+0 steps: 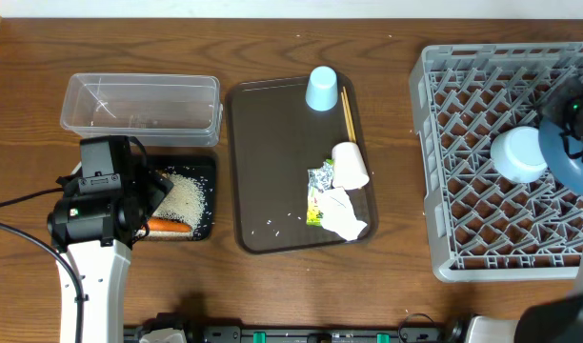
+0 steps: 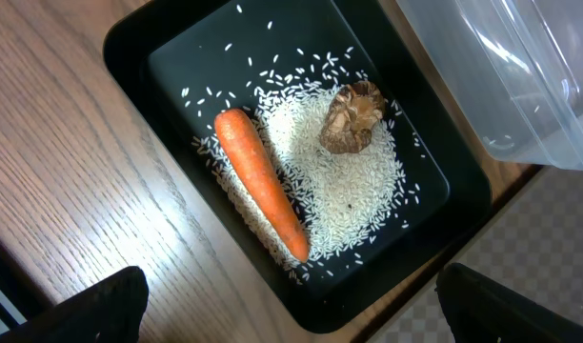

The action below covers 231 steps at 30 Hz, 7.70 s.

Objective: Sort waste into correct bins and load items into the dishwasher rack

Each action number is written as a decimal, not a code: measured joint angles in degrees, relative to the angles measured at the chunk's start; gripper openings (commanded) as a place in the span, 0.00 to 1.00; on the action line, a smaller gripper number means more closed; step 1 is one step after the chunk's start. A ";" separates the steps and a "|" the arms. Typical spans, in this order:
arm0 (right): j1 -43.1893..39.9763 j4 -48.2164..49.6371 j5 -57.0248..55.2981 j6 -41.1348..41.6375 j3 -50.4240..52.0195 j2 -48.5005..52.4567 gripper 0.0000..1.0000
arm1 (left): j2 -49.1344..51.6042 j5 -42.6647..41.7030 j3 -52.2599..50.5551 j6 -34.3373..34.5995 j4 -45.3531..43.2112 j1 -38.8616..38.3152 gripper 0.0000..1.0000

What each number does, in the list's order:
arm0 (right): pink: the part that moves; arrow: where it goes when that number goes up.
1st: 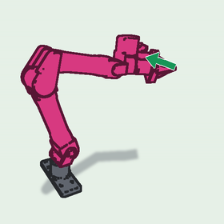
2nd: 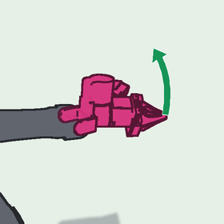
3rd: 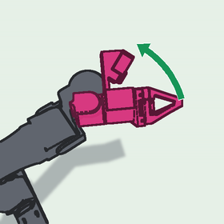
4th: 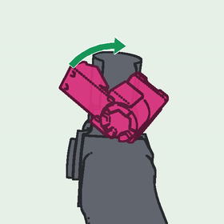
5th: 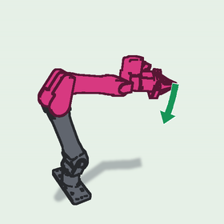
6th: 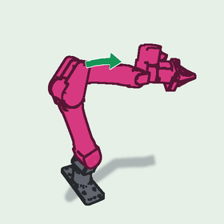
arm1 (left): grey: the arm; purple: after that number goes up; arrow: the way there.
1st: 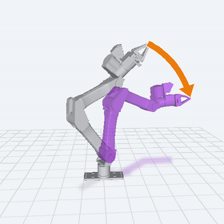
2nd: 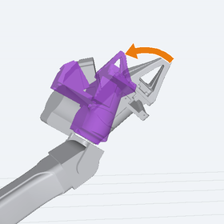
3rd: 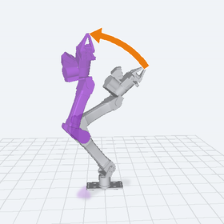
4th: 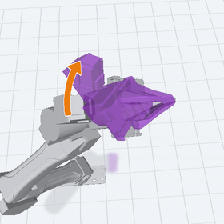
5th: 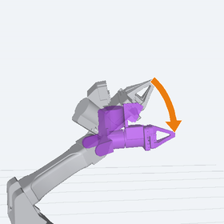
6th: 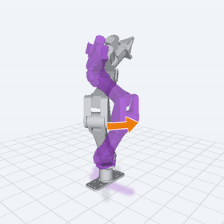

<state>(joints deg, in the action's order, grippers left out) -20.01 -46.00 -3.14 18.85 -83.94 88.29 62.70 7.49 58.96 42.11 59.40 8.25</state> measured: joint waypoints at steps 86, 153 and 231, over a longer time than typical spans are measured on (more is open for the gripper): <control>42.42 2.73 19.74 0.26 -0.07 6.86 0.91 | 0.00 0.00 -0.02 0.00 -0.02 0.00 0.98; 38.21 -7.45 2.97 13.09 -0.04 9.57 0.99 | 0.00 0.00 0.00 0.00 0.00 0.00 0.98; 38.21 -7.32 3.78 13.20 -0.04 9.57 0.99 | 33.24 -23.80 0.00 -4.24 -30.95 -53.42 0.97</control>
<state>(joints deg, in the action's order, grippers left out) 18.20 -53.32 0.64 32.05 -83.99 97.86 95.94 -16.32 58.96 37.87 28.45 -45.17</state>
